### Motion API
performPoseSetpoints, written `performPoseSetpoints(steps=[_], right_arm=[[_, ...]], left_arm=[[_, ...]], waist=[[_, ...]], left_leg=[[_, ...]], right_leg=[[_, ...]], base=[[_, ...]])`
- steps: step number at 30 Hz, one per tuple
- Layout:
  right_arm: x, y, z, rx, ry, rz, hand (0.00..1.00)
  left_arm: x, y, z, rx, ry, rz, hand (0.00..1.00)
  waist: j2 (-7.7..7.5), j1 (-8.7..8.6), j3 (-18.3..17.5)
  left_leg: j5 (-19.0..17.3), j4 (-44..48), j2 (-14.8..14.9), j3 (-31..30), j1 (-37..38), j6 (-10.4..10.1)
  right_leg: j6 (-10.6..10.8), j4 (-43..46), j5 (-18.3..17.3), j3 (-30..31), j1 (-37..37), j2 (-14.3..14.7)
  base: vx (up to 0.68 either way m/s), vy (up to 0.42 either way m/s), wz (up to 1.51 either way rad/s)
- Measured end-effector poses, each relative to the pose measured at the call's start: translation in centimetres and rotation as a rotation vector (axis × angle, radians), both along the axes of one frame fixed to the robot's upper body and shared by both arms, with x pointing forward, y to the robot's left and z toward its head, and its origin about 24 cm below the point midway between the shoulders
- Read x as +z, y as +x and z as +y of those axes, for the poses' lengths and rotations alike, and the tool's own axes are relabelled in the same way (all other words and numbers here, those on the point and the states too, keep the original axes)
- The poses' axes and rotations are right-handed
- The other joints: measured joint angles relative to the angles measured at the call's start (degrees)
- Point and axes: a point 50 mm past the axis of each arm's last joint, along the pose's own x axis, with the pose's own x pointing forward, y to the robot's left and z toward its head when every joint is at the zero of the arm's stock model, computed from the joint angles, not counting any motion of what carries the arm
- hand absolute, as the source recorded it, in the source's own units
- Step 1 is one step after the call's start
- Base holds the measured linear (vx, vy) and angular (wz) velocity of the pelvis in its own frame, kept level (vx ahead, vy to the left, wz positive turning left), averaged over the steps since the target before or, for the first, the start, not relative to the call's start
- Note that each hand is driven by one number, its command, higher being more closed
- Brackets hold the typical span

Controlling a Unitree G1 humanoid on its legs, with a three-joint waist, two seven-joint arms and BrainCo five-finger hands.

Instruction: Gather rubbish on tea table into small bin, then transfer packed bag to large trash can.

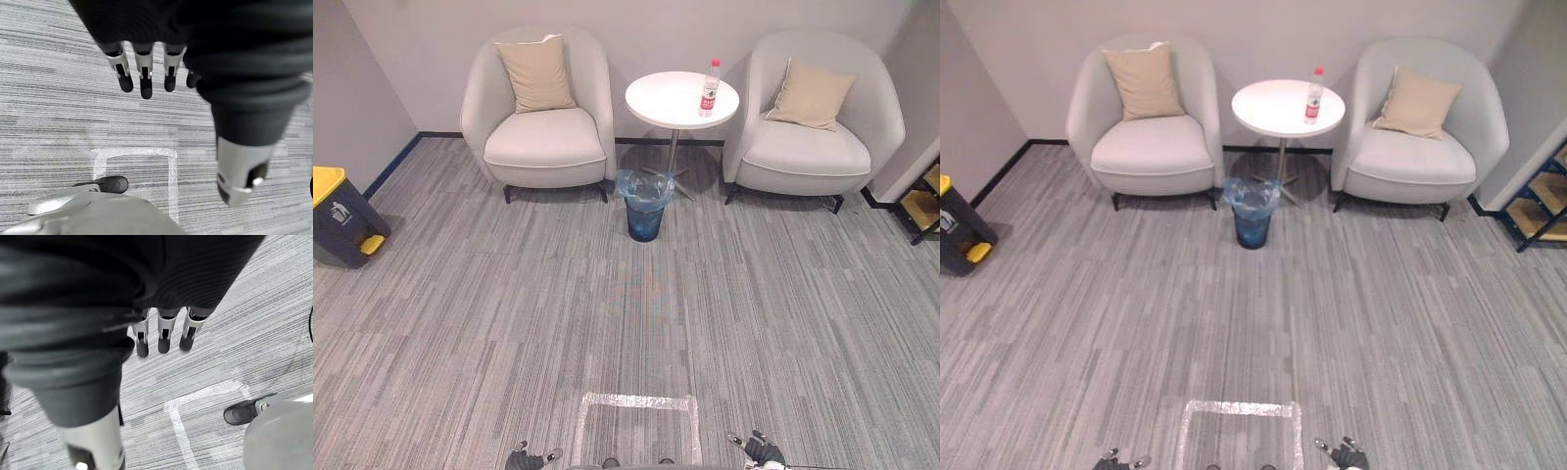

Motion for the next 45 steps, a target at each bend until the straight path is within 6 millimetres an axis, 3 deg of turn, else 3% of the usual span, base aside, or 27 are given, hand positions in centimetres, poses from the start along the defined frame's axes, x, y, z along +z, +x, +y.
performPoseSetpoints(steps=[23,30,33,34,35,37,38,40,43,44,45], right_arm=[[0.0,0.9,1.1,0.039,0.012,-0.010,0.00],[0.2,1.3,1.0,0.042,0.013,-0.029,0.00],[0.2,1.3,0.9,0.037,0.011,-0.034,0.00],[0.3,1.4,0.9,0.031,0.010,-0.041,0.00],[0.3,1.5,1.0,0.023,0.012,-0.048,0.00],[0.5,1.4,0.8,0.011,0.006,-0.060,0.00],[0.6,1.6,0.8,0.010,0.000,-0.073,0.00],[0.7,1.5,0.6,0.001,-0.009,-0.075,0.00],[0.7,1.7,0.9,-0.005,-0.007,-0.074,0.00],[0.7,1.8,1.0,-0.004,-0.006,-0.077,0.00],[0.7,1.9,1.0,-0.005,-0.006,-0.076,0.00]], left_arm=[[0.1,0.4,0.0,-0.022,0.005,-0.005,0.00],[0.1,0.9,-0.1,-0.034,0.005,-0.011,0.00],[0.2,1.6,0.0,-0.033,0.005,-0.028,0.00],[0.3,1.5,0.1,-0.020,0.004,-0.028,0.00],[0.4,1.7,0.3,0.003,0.006,-0.041,0.00],[0.6,2.0,0.2,0.058,-0.008,-0.074,0.00],[0.6,1.9,0.0,0.093,-0.017,-0.084,0.00],[0.7,1.9,-0.2,0.108,-0.021,-0.100,0.00],[1.0,2.6,-0.2,0.104,-0.019,-0.132,0.00],[1.0,2.7,-0.2,0.103,-0.019,-0.137,0.00],[1.1,2.9,-0.2,0.102,-0.017,-0.142,0.00]], waist=[[-0.19,0.97,0.05],[0.16,0.65,0.69],[0.02,0.38,0.91],[-0.05,0.40,1.21],[-0.54,0.49,1.74],[0.33,0.49,2.17],[0.77,0.56,2.72],[1.27,1.00,2.94],[1.00,2.08,3.02],[0.84,2.31,3.12],[0.63,2.82,3.25]], left_leg=[[-0.90,-0.50,0.89,4.90,0.50,0.00],[-3.23,3.64,2.40,7.70,-2.30,-0.86],[-7.33,10.95,4.02,7.51,-5.35,-2.12],[-9.36,17.24,5.12,8.25,-7.75,-3.79],[-9.70,26.22,6.22,10.20,-11.53,-4.16],[-8.73,41.94,9.42,11.30,-17.98,-3.49],[-6.43,49.83,11.45,12.18,-20.56,-2.16],[-9.08,54.86,13.11,12.66,-22.60,-1.63],[-12.05,49.61,12.18,12.47,-26.76,-2.83],[-11.97,46.34,11.08,12.36,-27.56,-2.93],[-10.73,37.38,8.46,11.45,-28.92,-3.30]], right_leg=[[-0.40,-0.91,0.84,4.31,-0.82,1.06],[-1.11,5.56,-2.48,2.65,-6.05,1.39],[-2.28,7.73,-4.70,0.34,-6.42,1.64],[-3.39,8.23,-5.50,0.23,-6.18,1.74],[-3.71,9.09,-6.12,0.36,-5.93,1.41],[-4.95,10.71,-6.97,0.83,-5.39,1.72],[-5.56,11.32,-7.96,1.82,-4.05,2.04],[-6.28,12.03,-9.66,3.52,-1.55,1.70],[-6.10,10.84,-10.45,6.21,0.40,-0.45],[-5.97,10.17,-10.51,6.76,0.68,-1.25],[-5.54,8.72,-10.75,8.21,1.14,-2.99]], base=[[-0.03,-0.041,-0.10],[-0.01,-0.057,-0.21],[0.05,-0.097,0.15],[0.10,-0.136,0.04],[0.10,-0.122,0.00],[0.14,-0.097,-0.19],[0.18,-0.022,-0.39],[0.24,0.019,-0.35],[0.28,0.084,-0.41],[0.36,0.194,-0.55],[0.32,0.194,-0.44]])
